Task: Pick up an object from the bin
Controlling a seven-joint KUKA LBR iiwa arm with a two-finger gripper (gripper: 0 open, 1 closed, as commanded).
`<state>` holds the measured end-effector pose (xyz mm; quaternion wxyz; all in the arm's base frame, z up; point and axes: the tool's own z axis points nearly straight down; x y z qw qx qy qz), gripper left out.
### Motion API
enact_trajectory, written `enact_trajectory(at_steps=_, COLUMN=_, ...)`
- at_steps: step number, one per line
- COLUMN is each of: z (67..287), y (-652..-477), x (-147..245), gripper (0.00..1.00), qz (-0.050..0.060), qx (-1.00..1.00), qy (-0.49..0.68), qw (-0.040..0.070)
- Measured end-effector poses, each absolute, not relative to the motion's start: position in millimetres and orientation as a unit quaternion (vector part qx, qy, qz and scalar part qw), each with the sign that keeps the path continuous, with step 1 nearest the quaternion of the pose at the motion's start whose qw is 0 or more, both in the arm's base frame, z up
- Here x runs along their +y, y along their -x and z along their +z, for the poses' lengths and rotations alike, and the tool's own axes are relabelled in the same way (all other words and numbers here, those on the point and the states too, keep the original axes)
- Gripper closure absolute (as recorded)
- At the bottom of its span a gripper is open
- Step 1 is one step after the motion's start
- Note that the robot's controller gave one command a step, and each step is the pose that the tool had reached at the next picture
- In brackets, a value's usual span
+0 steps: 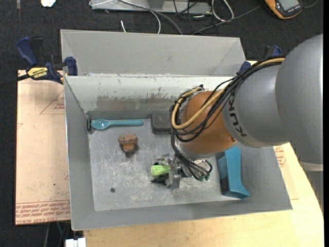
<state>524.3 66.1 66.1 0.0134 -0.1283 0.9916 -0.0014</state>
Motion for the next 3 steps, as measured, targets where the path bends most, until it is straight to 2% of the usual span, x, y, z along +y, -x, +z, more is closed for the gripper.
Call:
enact_trajectory(at_steps=1, z=71.0, y=-557.3, x=40.7, gripper=1.00, qz=-0.001, qx=0.964, qy=0.266, qw=0.014)
enact_trajectory(at_steps=2, z=138.8, y=-541.0, x=55.0, gripper=1.00, qz=0.000, qx=0.974, qy=0.225, qw=0.010)
enact_trajectory(at_steps=3, z=141.3, y=-552.4, x=45.4, gripper=1.00, qz=-0.002, qx=0.955, qy=0.297, qw=0.015)
